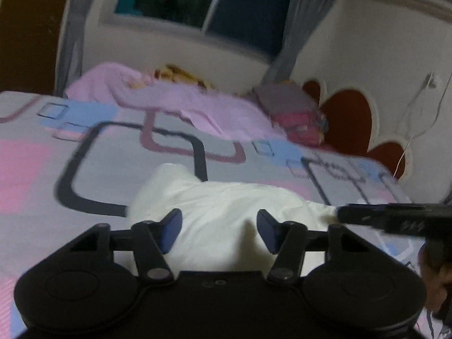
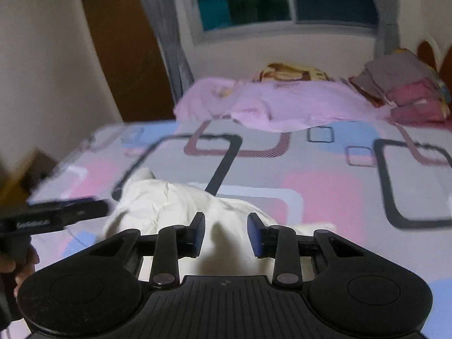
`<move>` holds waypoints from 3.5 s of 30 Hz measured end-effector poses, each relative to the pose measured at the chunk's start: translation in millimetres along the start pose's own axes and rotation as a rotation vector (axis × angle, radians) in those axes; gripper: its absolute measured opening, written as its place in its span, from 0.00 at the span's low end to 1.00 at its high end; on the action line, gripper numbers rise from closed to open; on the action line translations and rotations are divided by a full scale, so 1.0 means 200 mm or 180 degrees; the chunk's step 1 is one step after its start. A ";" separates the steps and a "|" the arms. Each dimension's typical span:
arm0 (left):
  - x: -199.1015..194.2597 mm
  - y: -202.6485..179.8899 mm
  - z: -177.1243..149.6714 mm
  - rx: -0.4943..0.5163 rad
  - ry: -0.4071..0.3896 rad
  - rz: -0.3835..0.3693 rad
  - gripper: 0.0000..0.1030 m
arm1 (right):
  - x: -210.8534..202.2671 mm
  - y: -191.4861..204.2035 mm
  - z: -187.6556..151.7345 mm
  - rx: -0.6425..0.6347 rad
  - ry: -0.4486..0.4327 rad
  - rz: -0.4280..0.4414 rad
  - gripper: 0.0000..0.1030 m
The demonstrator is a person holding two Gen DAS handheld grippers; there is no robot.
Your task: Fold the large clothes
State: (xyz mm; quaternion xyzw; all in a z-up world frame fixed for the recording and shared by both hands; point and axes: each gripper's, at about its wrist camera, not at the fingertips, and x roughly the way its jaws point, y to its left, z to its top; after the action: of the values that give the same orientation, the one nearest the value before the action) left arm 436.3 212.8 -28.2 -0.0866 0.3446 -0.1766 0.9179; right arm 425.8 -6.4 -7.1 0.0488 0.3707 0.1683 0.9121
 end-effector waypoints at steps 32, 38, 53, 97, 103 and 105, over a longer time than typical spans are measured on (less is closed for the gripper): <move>-0.38 -0.46 -0.50 0.0498 0.0102 0.0451 0.51 | -0.36 -0.02 -0.54 -0.0090 0.0308 0.0057 0.49; -0.27 -0.46 -0.68 0.0536 0.0295 0.0615 0.52 | -0.24 -0.06 -0.70 0.0075 0.0487 0.0104 0.49; -0.53 -0.58 -0.81 0.0565 0.0160 0.0840 0.54 | -0.57 -0.08 -0.85 0.0055 0.0207 0.0103 0.49; -1.34 -1.13 -1.27 0.0293 -0.0365 0.1261 1.00 | -1.60 0.07 -1.36 -0.0014 -0.0304 -0.0079 1.00; -1.40 -1.14 -1.28 0.0310 -0.0461 0.1243 1.00 | -1.66 0.11 -1.39 -0.0030 -0.0360 -0.0075 1.00; -1.41 -1.15 -1.28 0.0327 -0.0484 0.1227 1.00 | -1.67 0.11 -1.39 -0.0032 -0.0386 -0.0089 1.00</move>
State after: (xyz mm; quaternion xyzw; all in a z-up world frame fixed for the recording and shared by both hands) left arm 8.4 99.5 14.8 0.0147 0.2752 -0.0080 0.9613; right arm 3.9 -110.9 18.4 0.0492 0.3145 0.1541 0.9354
